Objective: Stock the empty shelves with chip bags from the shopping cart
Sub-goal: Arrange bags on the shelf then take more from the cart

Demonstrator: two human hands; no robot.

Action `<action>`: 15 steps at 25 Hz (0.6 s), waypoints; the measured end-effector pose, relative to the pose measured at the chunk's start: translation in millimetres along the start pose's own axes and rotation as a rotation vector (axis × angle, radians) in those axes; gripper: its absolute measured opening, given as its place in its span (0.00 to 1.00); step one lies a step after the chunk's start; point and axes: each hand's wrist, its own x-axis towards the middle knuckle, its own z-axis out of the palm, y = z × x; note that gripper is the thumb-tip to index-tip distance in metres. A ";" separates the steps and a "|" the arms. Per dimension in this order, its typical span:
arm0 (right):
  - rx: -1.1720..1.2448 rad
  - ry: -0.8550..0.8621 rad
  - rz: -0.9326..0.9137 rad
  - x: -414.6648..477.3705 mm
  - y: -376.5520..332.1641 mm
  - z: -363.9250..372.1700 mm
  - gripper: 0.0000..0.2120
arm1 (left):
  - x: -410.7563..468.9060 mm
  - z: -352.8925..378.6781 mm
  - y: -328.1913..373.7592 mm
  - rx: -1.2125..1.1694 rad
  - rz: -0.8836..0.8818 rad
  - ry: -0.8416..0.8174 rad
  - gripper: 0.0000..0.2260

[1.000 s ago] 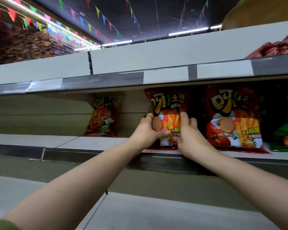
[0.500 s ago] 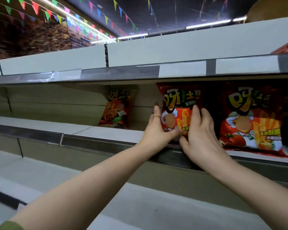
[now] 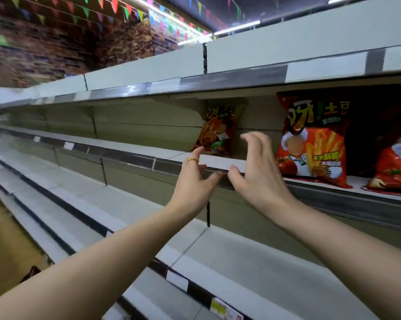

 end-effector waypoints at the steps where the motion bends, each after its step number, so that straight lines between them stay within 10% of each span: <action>1: 0.022 -0.011 0.004 5.1 -7.1 3.5 0.28 | -1.1 -11.6 -1.5 0.008 -0.010 0.014 0.30; 15: 0.265 -0.133 0.081 21.3 -132.4 104.8 0.25 | -36.1 -163.4 -55.7 0.054 -0.090 0.123 0.26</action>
